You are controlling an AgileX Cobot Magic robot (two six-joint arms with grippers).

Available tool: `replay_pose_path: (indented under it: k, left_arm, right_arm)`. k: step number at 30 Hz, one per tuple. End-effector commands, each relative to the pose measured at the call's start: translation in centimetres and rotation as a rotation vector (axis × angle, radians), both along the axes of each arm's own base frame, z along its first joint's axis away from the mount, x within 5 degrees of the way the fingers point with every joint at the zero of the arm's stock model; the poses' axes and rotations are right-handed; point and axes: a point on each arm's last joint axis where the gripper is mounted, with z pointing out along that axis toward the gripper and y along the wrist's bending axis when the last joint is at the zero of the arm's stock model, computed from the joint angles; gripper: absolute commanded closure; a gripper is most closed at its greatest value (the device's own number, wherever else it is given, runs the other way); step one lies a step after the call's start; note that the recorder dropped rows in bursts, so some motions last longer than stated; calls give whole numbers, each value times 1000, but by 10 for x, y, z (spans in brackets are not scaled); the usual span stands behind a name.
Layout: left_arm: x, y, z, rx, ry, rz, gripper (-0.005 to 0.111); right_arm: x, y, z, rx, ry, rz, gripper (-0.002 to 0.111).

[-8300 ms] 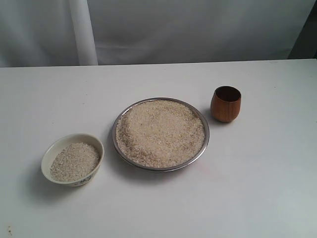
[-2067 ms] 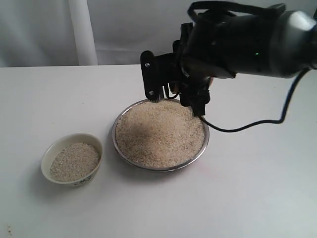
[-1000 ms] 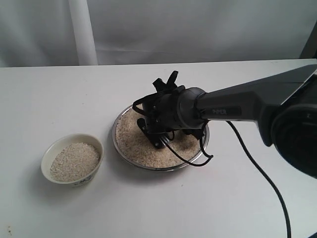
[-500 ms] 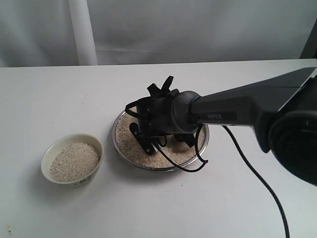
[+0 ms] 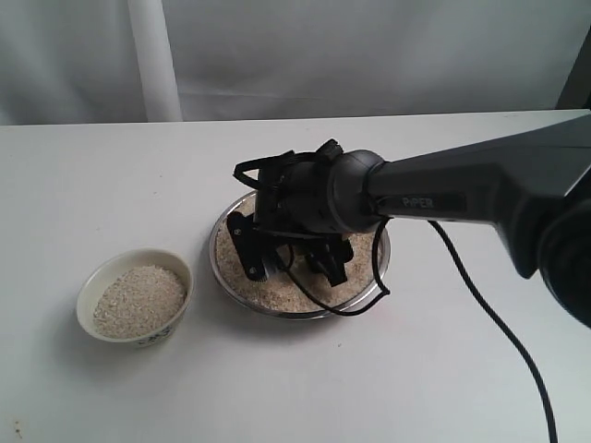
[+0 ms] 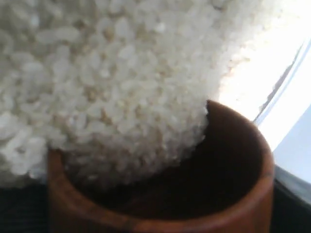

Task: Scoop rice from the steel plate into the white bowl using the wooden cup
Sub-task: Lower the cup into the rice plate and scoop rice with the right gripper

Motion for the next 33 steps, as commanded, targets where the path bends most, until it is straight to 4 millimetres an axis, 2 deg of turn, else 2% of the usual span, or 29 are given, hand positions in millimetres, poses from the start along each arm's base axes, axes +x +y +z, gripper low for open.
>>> replay_pose_path:
  k: [1, 17, 26, 33]
  left_arm:
    - [0, 0, 2, -10, -11, -4, 107]
    - [0, 0, 2, -12, -11, -3, 107]
    - [0, 0, 2, -12, -11, -3, 107]
    - [0, 0, 2, -12, -11, -3, 107]
  right_arm:
    - [-3, 9, 5, 120, 25, -13, 108]
    - [-6, 16, 4, 312, 65, -129, 108]
    - [-3, 15, 16, 521, 98, -268, 108]
    - [-2, 17, 17, 646, 108, -376, 108]
